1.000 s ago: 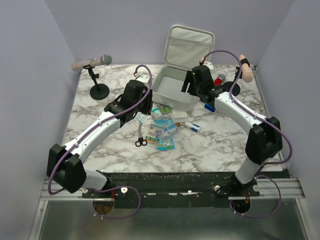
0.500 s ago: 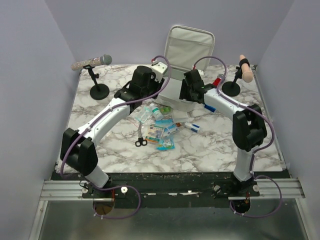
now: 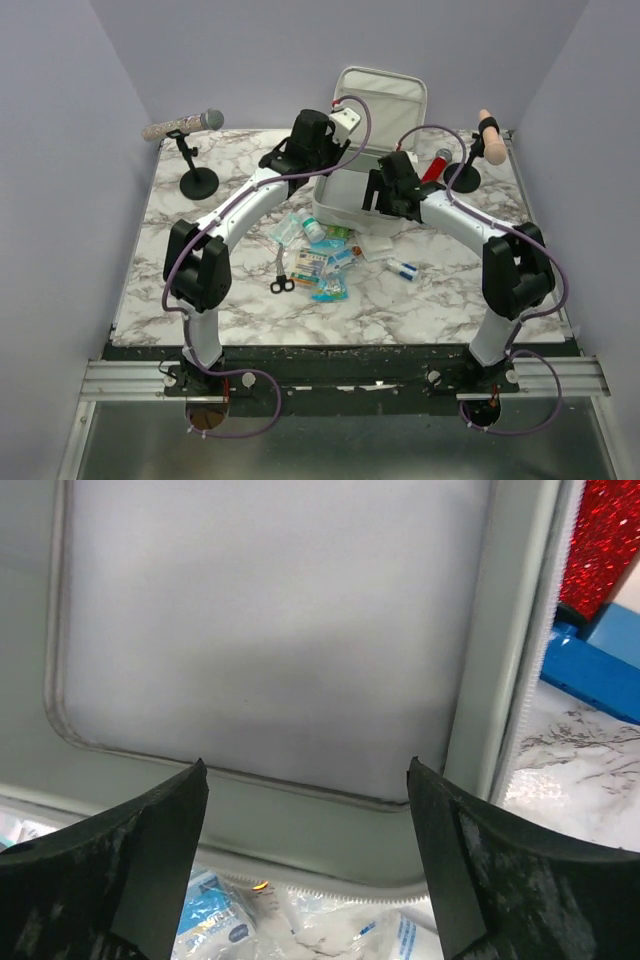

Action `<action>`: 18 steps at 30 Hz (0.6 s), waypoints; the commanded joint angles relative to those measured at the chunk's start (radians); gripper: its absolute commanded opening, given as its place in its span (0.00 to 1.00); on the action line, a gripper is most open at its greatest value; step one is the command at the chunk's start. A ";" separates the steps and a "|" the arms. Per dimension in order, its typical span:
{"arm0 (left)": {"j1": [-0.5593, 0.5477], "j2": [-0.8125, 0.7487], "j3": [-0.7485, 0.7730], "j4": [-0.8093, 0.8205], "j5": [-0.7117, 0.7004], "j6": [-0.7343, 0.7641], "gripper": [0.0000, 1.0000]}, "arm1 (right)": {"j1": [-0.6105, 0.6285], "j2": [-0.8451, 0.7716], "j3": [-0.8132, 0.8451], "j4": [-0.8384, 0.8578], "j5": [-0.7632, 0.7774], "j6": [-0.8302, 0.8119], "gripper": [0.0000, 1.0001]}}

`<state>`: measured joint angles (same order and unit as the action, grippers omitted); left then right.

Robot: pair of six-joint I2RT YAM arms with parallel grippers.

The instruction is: Organize the medicine kit

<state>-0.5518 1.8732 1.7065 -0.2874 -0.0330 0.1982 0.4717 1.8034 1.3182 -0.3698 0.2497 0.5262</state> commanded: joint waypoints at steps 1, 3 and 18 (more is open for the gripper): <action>-0.003 0.070 0.080 -0.016 0.031 -0.023 0.31 | -0.002 -0.097 0.041 -0.040 0.002 0.038 0.91; -0.010 0.096 0.099 -0.018 0.031 -0.054 0.31 | -0.002 -0.140 0.065 -0.055 0.000 0.061 0.92; -0.022 0.386 0.387 -0.217 -0.113 -0.249 0.31 | -0.002 -0.588 -0.270 -0.054 -0.119 0.067 0.92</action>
<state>-0.5758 2.2036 2.0048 -0.4191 -0.0685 0.0231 0.4709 1.2770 1.1385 -0.3954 0.1692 0.5877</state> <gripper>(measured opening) 0.480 0.921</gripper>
